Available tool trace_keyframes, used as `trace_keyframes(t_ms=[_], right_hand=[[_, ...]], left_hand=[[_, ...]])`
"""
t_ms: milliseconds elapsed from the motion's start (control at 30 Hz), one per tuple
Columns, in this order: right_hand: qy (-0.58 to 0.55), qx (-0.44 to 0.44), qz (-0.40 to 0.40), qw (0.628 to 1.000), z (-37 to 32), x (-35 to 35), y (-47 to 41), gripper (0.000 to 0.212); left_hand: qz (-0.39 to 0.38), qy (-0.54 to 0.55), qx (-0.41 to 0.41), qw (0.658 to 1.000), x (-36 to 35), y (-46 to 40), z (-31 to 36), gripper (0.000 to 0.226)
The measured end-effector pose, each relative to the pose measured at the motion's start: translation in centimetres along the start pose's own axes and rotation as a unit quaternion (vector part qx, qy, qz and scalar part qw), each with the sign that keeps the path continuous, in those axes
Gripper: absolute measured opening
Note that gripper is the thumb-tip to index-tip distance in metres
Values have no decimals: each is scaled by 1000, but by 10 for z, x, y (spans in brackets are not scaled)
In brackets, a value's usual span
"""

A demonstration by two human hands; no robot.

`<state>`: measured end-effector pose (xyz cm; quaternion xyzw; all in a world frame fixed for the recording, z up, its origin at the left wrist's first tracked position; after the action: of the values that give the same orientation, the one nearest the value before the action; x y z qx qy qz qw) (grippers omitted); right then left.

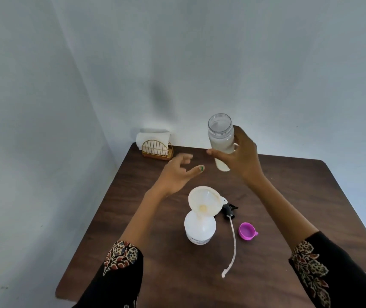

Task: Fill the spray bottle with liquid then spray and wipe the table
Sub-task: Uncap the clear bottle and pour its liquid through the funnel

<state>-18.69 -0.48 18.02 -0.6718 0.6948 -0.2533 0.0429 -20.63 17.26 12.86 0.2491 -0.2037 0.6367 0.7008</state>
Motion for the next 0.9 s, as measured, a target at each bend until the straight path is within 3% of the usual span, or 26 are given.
trace_keyframes(t_ms=[133,400,900], right_hand=[[118,25,-27,992,17,17,9,59],[218,33,-87,972,57,28,46,59],[307,147,-66,938,74,18,62,53]], left_hand=[[-100,15,75,992,-9,5,-18,44],[-62,43,89,993,-20,9,-26,17],[-33,35,90,995,-24,11,-29,19]])
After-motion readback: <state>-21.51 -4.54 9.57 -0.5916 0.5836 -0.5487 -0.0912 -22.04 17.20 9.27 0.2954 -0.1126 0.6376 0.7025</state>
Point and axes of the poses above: each hand's wrist, its own y-axis away from the middle knuckle, its own x-axis out of the back of the hand, z = x × y, the point moved 2 cm from there along -y, towards the middle knuckle, and after that the axes turned 11 degrees about -y, right-handed, at the moved point
